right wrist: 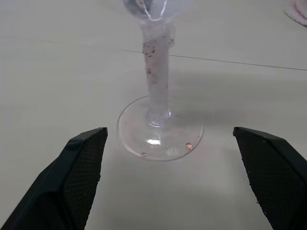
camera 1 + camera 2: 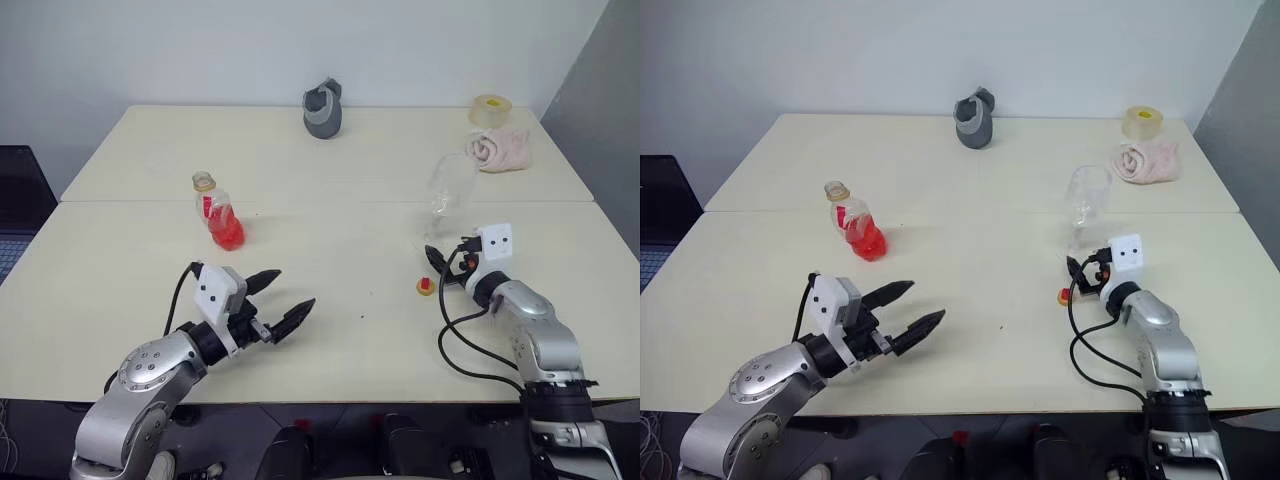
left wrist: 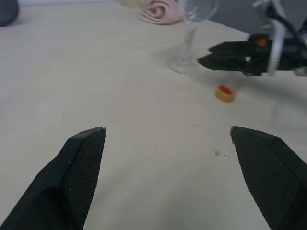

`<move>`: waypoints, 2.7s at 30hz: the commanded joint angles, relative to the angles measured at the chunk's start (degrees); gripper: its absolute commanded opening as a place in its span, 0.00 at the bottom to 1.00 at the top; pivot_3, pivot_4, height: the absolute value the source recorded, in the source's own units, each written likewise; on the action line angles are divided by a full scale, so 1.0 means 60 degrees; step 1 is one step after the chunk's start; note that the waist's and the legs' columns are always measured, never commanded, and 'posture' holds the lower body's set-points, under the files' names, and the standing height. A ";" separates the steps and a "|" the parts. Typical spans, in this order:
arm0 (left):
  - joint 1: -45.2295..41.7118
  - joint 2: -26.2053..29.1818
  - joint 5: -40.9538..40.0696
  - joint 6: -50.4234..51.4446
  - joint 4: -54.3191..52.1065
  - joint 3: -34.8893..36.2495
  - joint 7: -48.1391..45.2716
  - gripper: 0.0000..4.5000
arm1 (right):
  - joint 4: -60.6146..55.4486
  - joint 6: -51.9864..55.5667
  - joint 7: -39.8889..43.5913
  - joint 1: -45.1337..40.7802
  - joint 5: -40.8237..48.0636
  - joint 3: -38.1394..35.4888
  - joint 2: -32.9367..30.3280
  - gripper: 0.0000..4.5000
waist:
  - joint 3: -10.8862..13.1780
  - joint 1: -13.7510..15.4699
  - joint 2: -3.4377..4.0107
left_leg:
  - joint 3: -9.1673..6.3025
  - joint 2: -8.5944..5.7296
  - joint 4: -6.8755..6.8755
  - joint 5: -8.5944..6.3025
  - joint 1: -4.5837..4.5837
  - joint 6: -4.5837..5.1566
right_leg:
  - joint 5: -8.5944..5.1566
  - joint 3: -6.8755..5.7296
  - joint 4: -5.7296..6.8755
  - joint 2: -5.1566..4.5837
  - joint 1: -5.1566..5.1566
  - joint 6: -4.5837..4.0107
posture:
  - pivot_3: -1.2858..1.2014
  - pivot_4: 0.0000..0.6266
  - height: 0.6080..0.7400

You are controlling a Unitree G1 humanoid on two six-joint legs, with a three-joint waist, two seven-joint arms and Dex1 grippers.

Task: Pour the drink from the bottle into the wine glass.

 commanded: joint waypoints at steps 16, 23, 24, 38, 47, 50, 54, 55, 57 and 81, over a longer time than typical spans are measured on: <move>-0.0274 -0.0154 0.0156 -0.0463 0.0254 0.0012 -0.0022 1.00 | 0.4080 -0.2813 0.0138 -0.2565 -0.0320 -0.0188 0.0997 0.86 | 0.0002 -0.0045 0.0003 | 0.0007 0.0006 0.0002 -0.0001 0.0005 0.0002 | 0.0002 0.0007 0.0002 -0.0005 0.0000 -0.0002 | 0.52 0.24 1.00; -0.0044 -0.0262 0.0282 -0.0513 0.0101 -0.0037 0.0163 1.00 | 0.4378 -0.3181 0.0311 -0.2716 -0.0314 -0.0170 0.0966 0.30 | 0.0002 -0.0059 0.0004 | 0.0007 0.0010 0.0002 -0.0001 0.0005 0.0002 | 0.0002 0.0007 0.0003 -0.0007 0.0000 -0.0002 | 0.52 0.24 1.00; -0.0030 -0.0276 0.0304 -0.0521 0.0101 -0.0045 0.0188 1.00 | 0.4395 -0.3219 0.0304 -0.2715 -0.0329 -0.0165 0.0957 0.22 | 0.0002 -0.0061 0.0004 | 0.0007 0.0010 0.0001 -0.0001 0.0005 0.0002 | 0.0002 0.0007 0.0003 -0.0007 0.0000 -0.0002 | 0.52 0.24 1.00; 0.1239 -0.0947 0.0508 -0.0473 -0.0175 0.1231 0.1726 1.00 | 0.3941 -0.3894 0.1931 -0.3817 -0.1091 0.1855 0.2136 0.04 | 0.0007 -0.0274 0.0012 | 0.0016 0.0022 -0.0016 -0.0003 0.0019 0.0002 | 0.0006 0.0016 0.0003 -0.0009 -0.0007 -0.0010 | 0.52 0.24 1.00; 0.3098 -0.1293 0.0795 -0.1013 -0.1066 0.1958 0.2199 1.00 | 0.6292 -0.4344 0.2442 -0.4629 -0.1645 0.2565 0.3216 0.04 | 0.0006 0.0022 0.0009 | 0.0000 0.0017 -0.0006 -0.0003 0.0017 0.0001 | 0.0006 0.0001 -0.0007 -0.0025 0.0006 -0.0013 | 0.52 0.24 1.00; 0.2951 -0.1402 0.0947 -0.1081 -0.1008 0.1890 0.2380 1.00 | 0.7085 -0.4674 0.2381 -0.4796 -0.1903 0.2607 0.3163 0.04 | 0.0007 0.0046 0.0010 | 0.0006 0.0010 0.0003 -0.0003 0.0014 0.0001 | 0.0006 0.0004 -0.0009 -0.0026 0.0007 -0.0012 | 0.52 0.24 1.00; 0.2637 -0.1538 0.1012 -0.1021 -0.0900 0.1801 0.2587 1.00 | 0.7565 -0.5038 0.2455 -0.4865 -0.1963 0.2516 0.3137 0.27 | 0.0007 -0.0005 0.0011 | 0.0015 0.0009 -0.0007 -0.0003 0.0019 0.0001 | 0.0007 0.0003 -0.0006 -0.0013 0.0002 -0.0013 | 0.52 0.24 1.00; 0.2571 -0.1532 0.1015 -0.1005 -0.0884 0.1790 0.2593 1.00 | 0.7550 -0.5083 0.2482 -0.4848 -0.1952 0.2483 0.3134 0.33 | 0.0007 -0.0022 0.0011 | 0.0015 0.0009 -0.0008 -0.0003 0.0021 0.0001 | 0.0007 0.0003 -0.0006 -0.0011 0.0002 -0.0013 | 0.52 0.24 1.00; 0.2457 -0.1509 0.1034 -0.0986 -0.0823 0.1762 0.2608 1.00 | 0.7440 -0.5148 0.2502 -0.4785 -0.1915 0.2425 0.3131 0.49 | 0.0007 -0.0057 0.0012 | 0.0015 0.0011 -0.0010 -0.0003 0.0022 0.0001 | 0.0007 0.0004 -0.0004 -0.0011 0.0001 -0.0013 | 0.52 0.24 1.00; -0.1237 -0.1875 0.2783 -0.2461 0.3276 0.2186 0.4040 1.00 | -0.5669 0.1896 0.4438 0.0737 0.2469 0.1855 -0.0536 0.89 | 0.0004 0.0013 0.0005 | -0.0014 0.0011 -0.0017 -0.0005 0.0015 0.0000 | 0.0005 -0.0021 -0.0009 -0.0012 0.0004 -0.0011 | 0.52 0.24 1.00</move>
